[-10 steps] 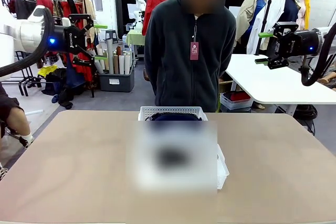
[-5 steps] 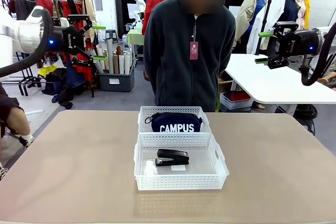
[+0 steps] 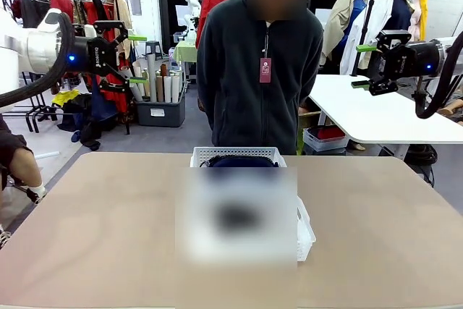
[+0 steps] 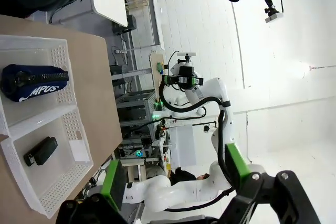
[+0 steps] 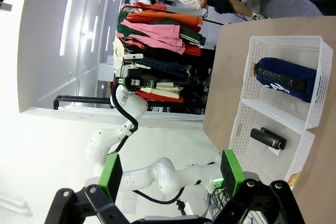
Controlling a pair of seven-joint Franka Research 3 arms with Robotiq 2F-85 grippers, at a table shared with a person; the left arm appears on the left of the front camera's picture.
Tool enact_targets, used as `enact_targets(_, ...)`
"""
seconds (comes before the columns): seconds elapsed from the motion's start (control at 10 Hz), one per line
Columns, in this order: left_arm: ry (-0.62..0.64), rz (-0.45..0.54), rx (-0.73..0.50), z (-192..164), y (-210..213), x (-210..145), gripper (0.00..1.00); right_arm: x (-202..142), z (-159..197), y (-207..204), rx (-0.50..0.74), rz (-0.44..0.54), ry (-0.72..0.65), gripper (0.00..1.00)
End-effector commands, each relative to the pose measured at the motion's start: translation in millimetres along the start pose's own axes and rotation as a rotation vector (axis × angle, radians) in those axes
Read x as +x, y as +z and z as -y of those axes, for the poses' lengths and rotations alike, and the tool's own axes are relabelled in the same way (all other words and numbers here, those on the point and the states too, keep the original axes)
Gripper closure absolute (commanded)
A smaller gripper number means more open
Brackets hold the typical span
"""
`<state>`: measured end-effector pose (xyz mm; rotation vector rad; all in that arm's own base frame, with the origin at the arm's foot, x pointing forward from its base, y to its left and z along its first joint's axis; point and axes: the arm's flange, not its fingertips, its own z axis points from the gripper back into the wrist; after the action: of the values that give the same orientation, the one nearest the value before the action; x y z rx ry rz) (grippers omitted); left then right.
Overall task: Distribute items into two baskets.
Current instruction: Place the picked Stapler into the Organizing basket as instructed by the person.
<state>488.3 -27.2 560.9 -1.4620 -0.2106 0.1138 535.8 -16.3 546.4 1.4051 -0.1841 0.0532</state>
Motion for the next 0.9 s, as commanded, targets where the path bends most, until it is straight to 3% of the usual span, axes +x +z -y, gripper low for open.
enact_targets(0.0,0.008,0.001,-0.002,0.5,0.6,0.1,0.0,-0.5,-1.9,-0.1,0.001,0.002,0.001,0.0)
enact_targets(0.8,0.008,0.001,-0.002,0.5,0.6,0.1,0.0,-0.5,-1.9,-0.1,0.001,0.002,0.001,0.0)
